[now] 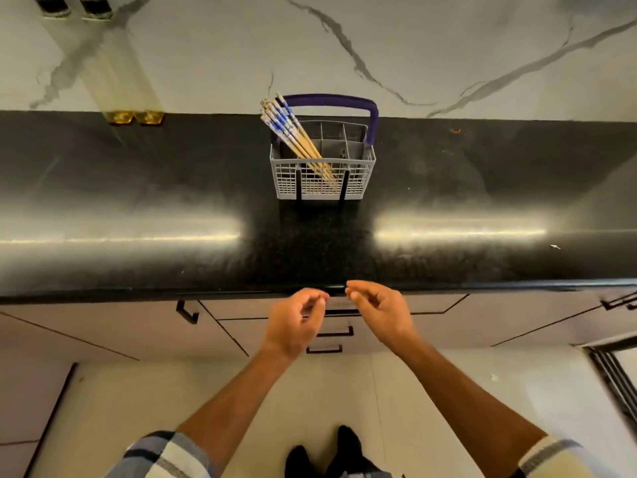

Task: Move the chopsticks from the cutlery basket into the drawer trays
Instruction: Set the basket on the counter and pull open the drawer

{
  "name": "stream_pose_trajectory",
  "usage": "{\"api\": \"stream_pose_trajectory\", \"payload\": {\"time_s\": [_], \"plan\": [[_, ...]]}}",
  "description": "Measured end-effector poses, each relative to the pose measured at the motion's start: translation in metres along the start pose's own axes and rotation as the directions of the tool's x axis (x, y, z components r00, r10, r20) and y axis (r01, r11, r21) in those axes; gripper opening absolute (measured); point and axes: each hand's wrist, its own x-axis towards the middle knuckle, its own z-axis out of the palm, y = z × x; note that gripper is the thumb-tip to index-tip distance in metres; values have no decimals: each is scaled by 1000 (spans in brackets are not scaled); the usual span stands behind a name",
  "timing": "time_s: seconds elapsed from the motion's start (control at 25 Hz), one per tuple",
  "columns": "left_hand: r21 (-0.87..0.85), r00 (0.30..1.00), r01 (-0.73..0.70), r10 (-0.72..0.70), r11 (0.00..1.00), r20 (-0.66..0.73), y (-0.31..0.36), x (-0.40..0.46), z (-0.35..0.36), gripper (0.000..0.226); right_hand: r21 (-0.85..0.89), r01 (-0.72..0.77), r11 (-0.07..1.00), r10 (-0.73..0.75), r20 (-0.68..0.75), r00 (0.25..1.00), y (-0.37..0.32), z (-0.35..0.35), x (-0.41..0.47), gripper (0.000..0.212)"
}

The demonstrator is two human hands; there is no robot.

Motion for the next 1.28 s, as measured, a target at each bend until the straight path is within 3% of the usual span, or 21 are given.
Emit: {"api": "stream_pose_trajectory", "payload": {"time_s": [0.08,0.2,0.36,0.52,0.72,0.8,1.0,1.28], "plan": [[135,986,90,-107,987,129,-14,-2,13,24,-211,-1,977,16,68,998,14,7,6,29],[437,946,82,-208,896,249,-32,9,33,41,-528,42,848,65,182,981,34,24,23,30],[634,867,46,-347,772,359,-44,41,68,55,-718,52,695,211,273,939,50,42,43,46],[744,821,100,-477,661,313,-52,58,94,53,-754,51,655,256,285,924,62,51,61,39],[727,844,220,-501,650,192,-56,67,103,33,-770,110,628,168,273,947,70,56,72,38],[741,842,212,-504,637,192,-54,67,104,32,-771,158,617,140,305,942,67,53,69,38],[808,824,138,-519,573,227,-52,53,106,34,-728,82,681,203,295,934,61,51,51,34],[793,801,151,-544,590,251,-45,24,110,38,-705,122,699,165,326,931,70,52,16,31]]}}
